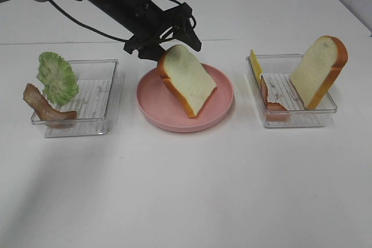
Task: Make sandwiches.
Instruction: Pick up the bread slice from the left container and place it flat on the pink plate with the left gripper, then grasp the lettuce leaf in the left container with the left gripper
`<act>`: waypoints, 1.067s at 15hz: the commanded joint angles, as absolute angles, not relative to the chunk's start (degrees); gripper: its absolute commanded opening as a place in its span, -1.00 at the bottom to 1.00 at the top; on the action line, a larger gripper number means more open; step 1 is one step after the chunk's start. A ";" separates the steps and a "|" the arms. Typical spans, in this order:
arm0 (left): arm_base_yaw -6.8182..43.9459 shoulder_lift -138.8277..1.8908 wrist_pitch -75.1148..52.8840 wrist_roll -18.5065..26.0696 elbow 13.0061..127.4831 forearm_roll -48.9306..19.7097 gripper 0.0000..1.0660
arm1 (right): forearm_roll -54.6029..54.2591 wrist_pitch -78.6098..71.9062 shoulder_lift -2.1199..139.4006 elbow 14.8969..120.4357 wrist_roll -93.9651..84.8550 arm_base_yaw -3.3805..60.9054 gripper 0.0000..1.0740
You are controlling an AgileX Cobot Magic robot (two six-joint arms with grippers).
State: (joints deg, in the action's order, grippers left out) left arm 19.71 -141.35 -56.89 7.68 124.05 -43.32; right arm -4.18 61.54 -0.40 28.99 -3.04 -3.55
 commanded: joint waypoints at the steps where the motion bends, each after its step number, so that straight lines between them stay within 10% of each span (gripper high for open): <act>1: 22.23 -140.95 -60.05 0.80 127.88 -31.91 0.42 | -4.01 60.79 -0.74 28.93 -3.55 -3.95 0.41; 5: 25.78 -140.95 -64.23 -6.88 133.27 -14.50 0.42 | -4.01 60.79 -0.74 28.93 -3.55 -3.95 0.41; 16: 26.64 -136.71 -73.45 -10.77 145.19 -1.43 0.42 | -4.01 60.79 -0.74 28.93 -3.55 -3.95 0.41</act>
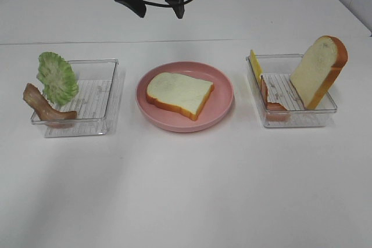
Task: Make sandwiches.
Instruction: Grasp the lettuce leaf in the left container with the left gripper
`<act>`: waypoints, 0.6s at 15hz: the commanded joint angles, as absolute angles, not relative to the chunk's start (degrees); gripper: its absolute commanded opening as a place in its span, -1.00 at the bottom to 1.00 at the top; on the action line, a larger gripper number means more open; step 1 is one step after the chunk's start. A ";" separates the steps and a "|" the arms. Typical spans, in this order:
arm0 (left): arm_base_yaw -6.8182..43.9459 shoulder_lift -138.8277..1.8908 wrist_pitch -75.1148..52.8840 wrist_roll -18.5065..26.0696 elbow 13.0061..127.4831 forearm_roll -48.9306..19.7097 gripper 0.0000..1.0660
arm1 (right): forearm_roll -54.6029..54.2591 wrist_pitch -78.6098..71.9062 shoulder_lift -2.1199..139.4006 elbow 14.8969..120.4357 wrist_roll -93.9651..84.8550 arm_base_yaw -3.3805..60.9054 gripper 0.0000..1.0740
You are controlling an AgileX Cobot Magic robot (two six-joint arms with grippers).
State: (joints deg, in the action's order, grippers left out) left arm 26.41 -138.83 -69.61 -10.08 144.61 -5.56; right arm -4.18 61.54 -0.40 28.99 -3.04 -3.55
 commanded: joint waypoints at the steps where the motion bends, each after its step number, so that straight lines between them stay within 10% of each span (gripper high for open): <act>1: 26.47 -135.45 -73.45 -10.77 145.19 0.97 0.42 | -4.01 60.79 -0.74 28.93 -3.55 -3.95 0.41; 9: 15.18 -124.05 -73.45 -10.77 133.84 -2.35 0.42 | -4.01 60.79 -0.69 28.93 -3.55 -3.95 0.41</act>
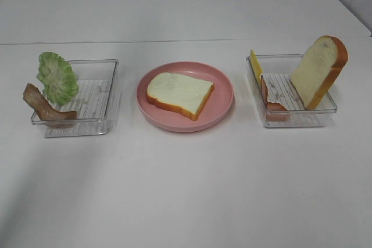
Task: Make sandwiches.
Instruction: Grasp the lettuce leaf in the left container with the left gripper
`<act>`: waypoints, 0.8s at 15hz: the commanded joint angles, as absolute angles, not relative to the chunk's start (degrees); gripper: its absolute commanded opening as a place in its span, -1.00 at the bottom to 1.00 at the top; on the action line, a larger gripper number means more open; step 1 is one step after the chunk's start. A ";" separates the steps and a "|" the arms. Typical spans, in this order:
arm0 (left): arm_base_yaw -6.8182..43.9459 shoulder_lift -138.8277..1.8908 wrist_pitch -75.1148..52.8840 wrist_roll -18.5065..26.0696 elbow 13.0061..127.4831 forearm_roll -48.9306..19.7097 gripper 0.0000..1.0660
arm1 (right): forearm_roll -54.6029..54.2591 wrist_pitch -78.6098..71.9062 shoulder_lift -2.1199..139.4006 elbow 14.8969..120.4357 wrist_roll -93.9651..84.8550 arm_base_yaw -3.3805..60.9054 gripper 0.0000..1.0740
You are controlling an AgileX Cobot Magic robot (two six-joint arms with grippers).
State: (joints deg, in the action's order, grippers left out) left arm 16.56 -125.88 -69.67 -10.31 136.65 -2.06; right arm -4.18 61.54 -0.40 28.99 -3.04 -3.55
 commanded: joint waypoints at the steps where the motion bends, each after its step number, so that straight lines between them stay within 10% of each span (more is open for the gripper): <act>1: 14.55 -123.53 -73.45 -10.77 132.47 -2.35 0.42 | -4.01 60.79 -0.69 28.93 -3.55 -3.95 0.41; 12: 5.27 -124.45 -73.40 -10.54 116.71 1.83 0.41 | -4.01 60.79 -0.69 28.93 -3.55 -3.95 0.41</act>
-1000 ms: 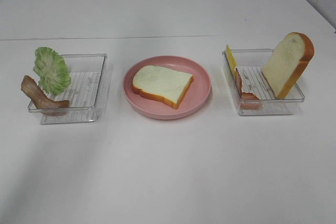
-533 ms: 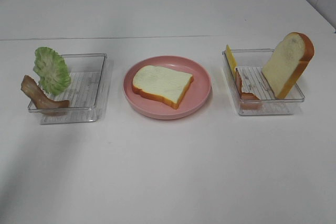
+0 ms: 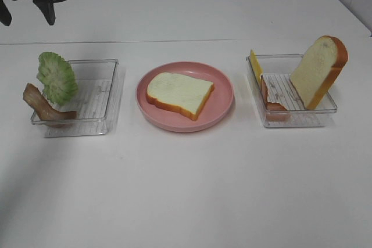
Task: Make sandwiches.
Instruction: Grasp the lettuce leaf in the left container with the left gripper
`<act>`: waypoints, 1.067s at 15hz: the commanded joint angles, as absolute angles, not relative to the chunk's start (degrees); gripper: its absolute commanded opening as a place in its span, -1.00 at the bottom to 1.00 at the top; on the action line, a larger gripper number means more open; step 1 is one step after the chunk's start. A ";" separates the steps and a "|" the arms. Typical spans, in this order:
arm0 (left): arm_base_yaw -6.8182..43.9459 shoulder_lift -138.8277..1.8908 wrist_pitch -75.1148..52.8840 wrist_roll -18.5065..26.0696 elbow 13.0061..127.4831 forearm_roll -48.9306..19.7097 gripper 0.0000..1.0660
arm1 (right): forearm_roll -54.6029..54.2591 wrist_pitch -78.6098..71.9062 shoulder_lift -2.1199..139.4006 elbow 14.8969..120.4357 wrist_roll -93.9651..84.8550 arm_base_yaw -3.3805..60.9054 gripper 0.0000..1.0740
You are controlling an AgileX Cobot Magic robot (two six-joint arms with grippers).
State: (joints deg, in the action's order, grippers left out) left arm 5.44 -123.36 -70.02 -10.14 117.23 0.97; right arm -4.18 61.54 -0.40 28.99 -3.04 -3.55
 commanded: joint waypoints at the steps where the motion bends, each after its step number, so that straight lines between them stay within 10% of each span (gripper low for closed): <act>1: 5.27 -125.31 -73.40 -10.54 116.65 2.18 0.37 | -4.01 60.79 -0.69 28.93 -3.55 -3.95 0.41; 11: 5.27 -134.59 -72.54 -10.54 116.54 0.00 0.30 | -4.01 60.79 -0.69 28.93 -3.55 -3.95 0.41; 16: 5.27 -135.79 -72.31 -9.11 116.54 0.00 -0.07 | -4.01 60.79 -0.69 28.93 -3.55 -3.95 0.41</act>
